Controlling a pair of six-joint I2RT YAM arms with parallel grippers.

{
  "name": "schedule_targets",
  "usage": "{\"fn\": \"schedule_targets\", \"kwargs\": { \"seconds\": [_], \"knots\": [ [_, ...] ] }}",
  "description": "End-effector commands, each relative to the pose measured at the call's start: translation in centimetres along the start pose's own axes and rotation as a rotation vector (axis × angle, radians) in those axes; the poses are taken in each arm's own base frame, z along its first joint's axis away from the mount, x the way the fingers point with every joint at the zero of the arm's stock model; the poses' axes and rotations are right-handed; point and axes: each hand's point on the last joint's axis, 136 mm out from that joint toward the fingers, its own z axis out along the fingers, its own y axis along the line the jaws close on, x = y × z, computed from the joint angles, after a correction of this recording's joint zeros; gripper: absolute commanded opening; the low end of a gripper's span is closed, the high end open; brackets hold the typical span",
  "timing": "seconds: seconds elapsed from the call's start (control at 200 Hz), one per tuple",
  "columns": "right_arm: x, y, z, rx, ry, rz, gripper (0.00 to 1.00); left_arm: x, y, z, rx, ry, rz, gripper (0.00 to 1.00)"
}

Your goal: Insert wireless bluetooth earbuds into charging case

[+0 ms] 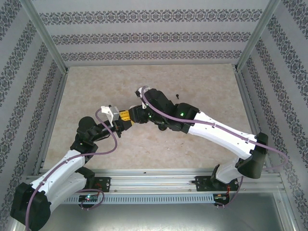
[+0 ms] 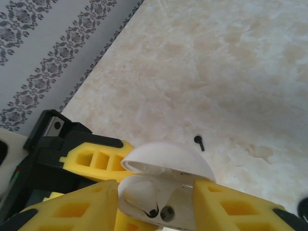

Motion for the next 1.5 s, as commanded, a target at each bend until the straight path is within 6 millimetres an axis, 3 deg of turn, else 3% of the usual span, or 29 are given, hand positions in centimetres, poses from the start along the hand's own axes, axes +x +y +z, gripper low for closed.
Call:
{"fn": "schedule_targets", "kwargs": {
  "seconds": [0.0,0.15,0.435,0.53,0.689,0.894,1.299,1.494],
  "knots": [
    [-1.4,1.5,-2.2,-0.088,-0.016,0.055,0.46,-2.8,-1.0,0.1,0.042,-0.078,0.038,0.00],
    [-2.1,1.9,-3.2,-0.136,-0.027,0.087,0.48,-2.6,-1.1,0.2,0.051,-0.073,0.027,0.00],
    [-2.3,0.1,-4.4,-0.098,-0.042,0.114,0.46,-2.4,-1.4,0.3,0.074,-0.066,0.004,0.00],
    [-2.3,-1.7,-4.8,-0.051,-0.053,0.139,0.44,-1.8,-1.6,0.1,0.084,-0.055,-0.009,0.00],
    [-0.8,-6.9,-4.2,0.081,0.012,0.218,0.43,-0.3,-1.8,-0.5,0.079,-0.028,-0.042,0.00],
    [0.7,-12.7,-1.6,0.171,0.120,0.305,0.43,1.8,-1.3,-0.8,0.040,0.037,-0.129,0.00],
    [2.3,-24.2,6.6,0.367,0.331,0.417,0.40,4.2,-0.2,-0.2,0.008,0.095,-0.185,0.00],
    [3.6,-28.0,10.8,0.431,0.431,0.422,0.39,4.9,0.4,0.7,0.018,0.102,-0.193,0.00]
  ]
}}
